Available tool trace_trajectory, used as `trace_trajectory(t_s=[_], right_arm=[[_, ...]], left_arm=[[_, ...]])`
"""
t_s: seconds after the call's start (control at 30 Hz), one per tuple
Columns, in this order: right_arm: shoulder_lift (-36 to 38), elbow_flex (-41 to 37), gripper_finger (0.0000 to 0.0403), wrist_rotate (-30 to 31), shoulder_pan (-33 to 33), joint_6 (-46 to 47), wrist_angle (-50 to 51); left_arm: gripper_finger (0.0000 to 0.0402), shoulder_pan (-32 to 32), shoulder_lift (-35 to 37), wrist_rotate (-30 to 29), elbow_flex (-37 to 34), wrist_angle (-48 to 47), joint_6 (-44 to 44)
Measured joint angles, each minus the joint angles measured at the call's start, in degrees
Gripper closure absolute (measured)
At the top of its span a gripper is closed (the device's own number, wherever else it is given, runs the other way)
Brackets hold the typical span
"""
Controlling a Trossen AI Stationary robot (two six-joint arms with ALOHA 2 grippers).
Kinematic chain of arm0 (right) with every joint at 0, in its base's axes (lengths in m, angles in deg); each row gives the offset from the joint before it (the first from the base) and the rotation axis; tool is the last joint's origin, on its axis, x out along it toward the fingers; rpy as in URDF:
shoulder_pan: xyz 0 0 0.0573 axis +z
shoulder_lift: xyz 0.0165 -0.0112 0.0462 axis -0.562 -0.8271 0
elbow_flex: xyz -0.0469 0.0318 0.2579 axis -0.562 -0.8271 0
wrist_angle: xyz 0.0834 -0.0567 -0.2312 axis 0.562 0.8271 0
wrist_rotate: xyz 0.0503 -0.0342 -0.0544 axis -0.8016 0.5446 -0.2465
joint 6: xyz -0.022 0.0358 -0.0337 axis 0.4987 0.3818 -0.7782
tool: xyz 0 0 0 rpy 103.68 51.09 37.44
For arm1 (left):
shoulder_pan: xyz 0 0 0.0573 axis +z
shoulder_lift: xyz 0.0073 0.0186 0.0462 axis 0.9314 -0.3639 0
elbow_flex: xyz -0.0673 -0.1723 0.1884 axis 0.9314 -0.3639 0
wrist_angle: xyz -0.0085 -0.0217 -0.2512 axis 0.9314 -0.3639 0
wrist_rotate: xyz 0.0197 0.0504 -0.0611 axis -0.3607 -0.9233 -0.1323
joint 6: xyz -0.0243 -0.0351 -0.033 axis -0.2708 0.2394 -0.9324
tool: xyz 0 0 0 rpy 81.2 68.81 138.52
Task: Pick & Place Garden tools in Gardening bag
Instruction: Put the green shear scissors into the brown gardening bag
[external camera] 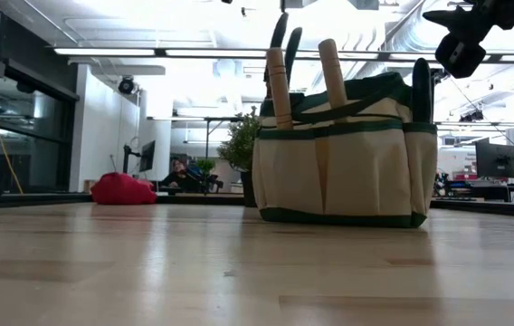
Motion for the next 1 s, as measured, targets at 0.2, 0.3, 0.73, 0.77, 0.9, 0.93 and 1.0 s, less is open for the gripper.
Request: trace_trajectory(t_s=[0.2,0.3,0.73,0.77,0.9,0.93,1.0], right_arm=[[0.01,0.01,0.03,0.0,0.01,0.0,0.02],[0.0,0.0,0.03,0.0,0.0,0.0,0.0],[0.0,0.01,0.03,0.0,-0.01,0.0,0.0],[0.01,-0.01,0.03,0.0,0.01,0.0,0.02],[0.01,-0.01,0.03,0.0,0.0,0.01,0.01],[0.01,0.0,0.03,0.0,0.01,0.0,0.0],[0.0,-0.01,0.03,0.0,0.01,0.0,0.01]], left_arm=[[0.0401,1.62,0.4,-0.53,-0.02,-1.36,-0.11],[0.0401,1.66,0.72,-0.28,-0.02,-1.81,-0.14],[0.0401,3.48,0.72,0.05,-0.39,-1.5,-0.16],[0.0401,3.6,0.72,0.15,-0.84,-1.08,-0.2],[0.0401,3.6,0.7,1.02,-2.83,0.97,-1.62],[0.0401,3.89,0.7,1.44,-3.15,1.3,-1.76],[0.0401,4.35,0.7,2.19,-3.67,1.88,-2.92]])
